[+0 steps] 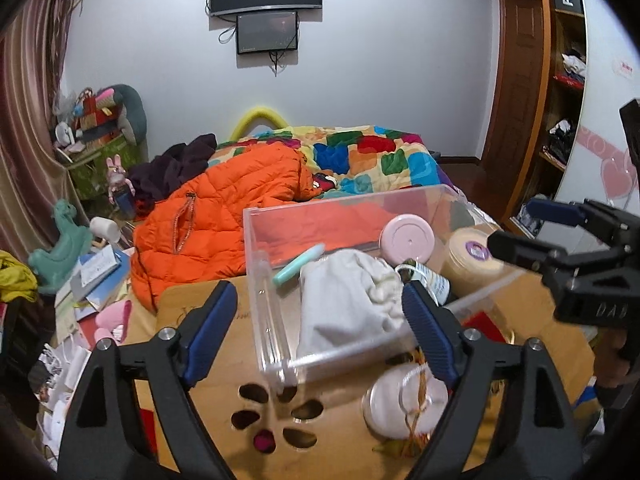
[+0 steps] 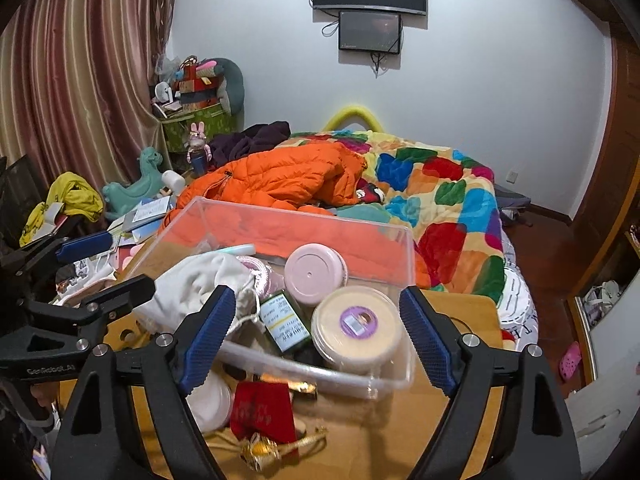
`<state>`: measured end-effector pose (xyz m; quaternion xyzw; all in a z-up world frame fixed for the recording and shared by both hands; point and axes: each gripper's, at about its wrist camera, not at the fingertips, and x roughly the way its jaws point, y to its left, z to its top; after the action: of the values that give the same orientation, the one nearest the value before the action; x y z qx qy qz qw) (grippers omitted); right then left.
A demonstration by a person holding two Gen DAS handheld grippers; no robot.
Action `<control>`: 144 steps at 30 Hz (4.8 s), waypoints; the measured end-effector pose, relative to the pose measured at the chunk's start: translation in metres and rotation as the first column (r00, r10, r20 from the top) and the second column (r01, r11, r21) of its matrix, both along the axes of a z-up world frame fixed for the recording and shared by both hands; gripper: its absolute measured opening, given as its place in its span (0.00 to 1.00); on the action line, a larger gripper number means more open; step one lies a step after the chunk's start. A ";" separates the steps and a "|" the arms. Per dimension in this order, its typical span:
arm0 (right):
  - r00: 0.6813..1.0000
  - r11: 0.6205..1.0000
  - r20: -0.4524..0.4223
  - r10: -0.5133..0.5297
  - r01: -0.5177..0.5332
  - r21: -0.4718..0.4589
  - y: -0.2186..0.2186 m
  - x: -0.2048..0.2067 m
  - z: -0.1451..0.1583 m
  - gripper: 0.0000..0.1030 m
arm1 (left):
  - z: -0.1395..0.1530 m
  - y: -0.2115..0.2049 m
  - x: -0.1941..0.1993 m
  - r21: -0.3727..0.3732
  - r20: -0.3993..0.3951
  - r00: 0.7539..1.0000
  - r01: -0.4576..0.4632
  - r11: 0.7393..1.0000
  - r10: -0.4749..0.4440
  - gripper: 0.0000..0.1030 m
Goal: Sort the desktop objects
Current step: 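Move both tools back from the box toward the remaining table items, then grasp the red pouch with the right tool while the left tool grasps the gourd ornament, then carry the red pouch and gourd ornament over the clear box, then release the red pouch with the right tool while the left tool drops the gourd ornament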
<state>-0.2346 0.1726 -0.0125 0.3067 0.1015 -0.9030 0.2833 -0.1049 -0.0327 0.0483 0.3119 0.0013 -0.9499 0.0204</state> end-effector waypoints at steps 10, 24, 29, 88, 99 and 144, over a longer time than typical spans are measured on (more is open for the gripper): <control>1.000 0.999 -0.005 -0.012 0.013 0.034 0.023 0.017 -0.012 0.84 | -0.020 0.014 0.027 -0.054 0.041 0.999 0.032 0.998 -0.029 0.85; 0.999 0.996 0.040 -0.002 -0.002 0.093 0.043 0.031 -0.041 0.84 | -0.067 0.027 0.055 -0.015 0.163 0.985 0.066 0.998 -0.062 0.85; 0.998 0.995 0.055 0.013 -0.019 0.103 0.042 0.037 -0.049 0.84 | -0.081 0.042 0.055 0.000 0.204 0.974 0.099 0.995 -0.097 0.85; 0.986 0.984 0.017 0.167 -0.165 -0.062 0.035 0.040 -0.009 0.08 | -0.015 0.003 0.059 0.104 -0.047 0.998 0.057 0.993 -0.052 0.37; 0.989 0.982 -0.030 0.148 -0.150 -0.116 0.023 0.017 0.017 0.08 | 0.013 -0.010 0.029 0.084 -0.105 0.994 0.044 0.996 -0.035 0.37; 0.979 0.983 0.114 0.167 -0.174 0.054 -0.040 -0.025 -0.055 0.27 | -0.041 -0.010 -0.035 0.011 0.022 0.999 0.030 0.999 -0.030 0.39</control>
<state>-0.2593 0.1331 -0.0674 0.3546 0.1407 -0.8536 0.3548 -0.1399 -0.0425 0.0074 0.3223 0.0015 -0.9466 0.0043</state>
